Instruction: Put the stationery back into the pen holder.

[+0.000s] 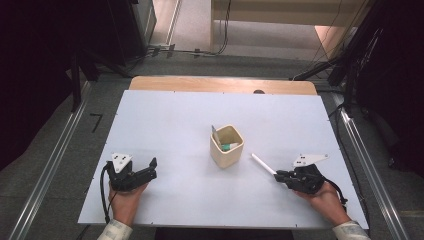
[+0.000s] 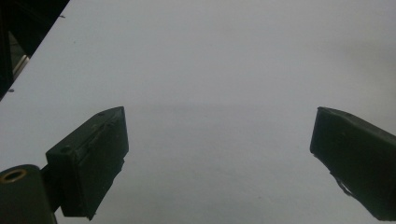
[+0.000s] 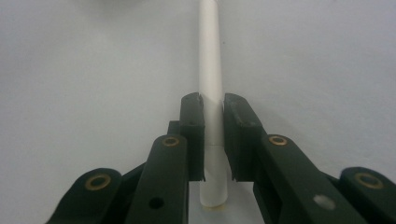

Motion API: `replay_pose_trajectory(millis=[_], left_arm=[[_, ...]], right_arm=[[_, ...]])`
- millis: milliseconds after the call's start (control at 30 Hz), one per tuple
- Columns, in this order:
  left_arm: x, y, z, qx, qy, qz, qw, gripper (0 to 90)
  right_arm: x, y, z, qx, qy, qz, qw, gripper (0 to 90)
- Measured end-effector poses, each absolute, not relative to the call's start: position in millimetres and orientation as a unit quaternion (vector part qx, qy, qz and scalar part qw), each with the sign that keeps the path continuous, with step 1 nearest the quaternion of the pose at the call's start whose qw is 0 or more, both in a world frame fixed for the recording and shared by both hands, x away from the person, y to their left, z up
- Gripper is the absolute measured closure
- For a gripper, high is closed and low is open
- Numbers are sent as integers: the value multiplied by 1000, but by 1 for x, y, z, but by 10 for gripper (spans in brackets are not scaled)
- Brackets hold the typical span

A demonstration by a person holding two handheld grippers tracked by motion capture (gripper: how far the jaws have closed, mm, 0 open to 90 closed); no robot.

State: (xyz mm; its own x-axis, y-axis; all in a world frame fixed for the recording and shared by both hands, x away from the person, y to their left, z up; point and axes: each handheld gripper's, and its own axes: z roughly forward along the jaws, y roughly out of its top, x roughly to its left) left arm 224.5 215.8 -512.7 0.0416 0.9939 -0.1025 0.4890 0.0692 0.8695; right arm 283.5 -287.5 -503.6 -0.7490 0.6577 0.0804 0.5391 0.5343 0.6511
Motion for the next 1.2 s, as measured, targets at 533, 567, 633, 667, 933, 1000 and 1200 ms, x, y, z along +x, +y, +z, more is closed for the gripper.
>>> replay_pose_trajectory(millis=[533, 567, 633, 667, 933, 1000, 1200], left_arm=[[224, 216, -513, 604, 615, 319, 394, 53], [224, 216, -512, 604, 615, 319, 394, 53], [224, 215, -513, 604, 614, 319, 394, 53], [225, 215, -513, 604, 614, 319, 394, 53], [225, 215, -513, 605, 614, 319, 394, 53], [225, 215, -513, 605, 614, 319, 394, 53], [224, 215, -512, 604, 616, 316, 395, 54]], right_arm=[[279, -292, -484, 352, 846, 385, 108, 769], [279, -292, -482, 352, 845, 388, 108, 768], [278, -292, -479, 351, 843, 393, 111, 768], [278, -292, -478, 352, 841, 396, 113, 768], [278, -292, -469, 352, 833, 411, 118, 768], [279, -291, -466, 352, 830, 415, 119, 768], [281, -287, -459, 349, 826, 426, 120, 768]])
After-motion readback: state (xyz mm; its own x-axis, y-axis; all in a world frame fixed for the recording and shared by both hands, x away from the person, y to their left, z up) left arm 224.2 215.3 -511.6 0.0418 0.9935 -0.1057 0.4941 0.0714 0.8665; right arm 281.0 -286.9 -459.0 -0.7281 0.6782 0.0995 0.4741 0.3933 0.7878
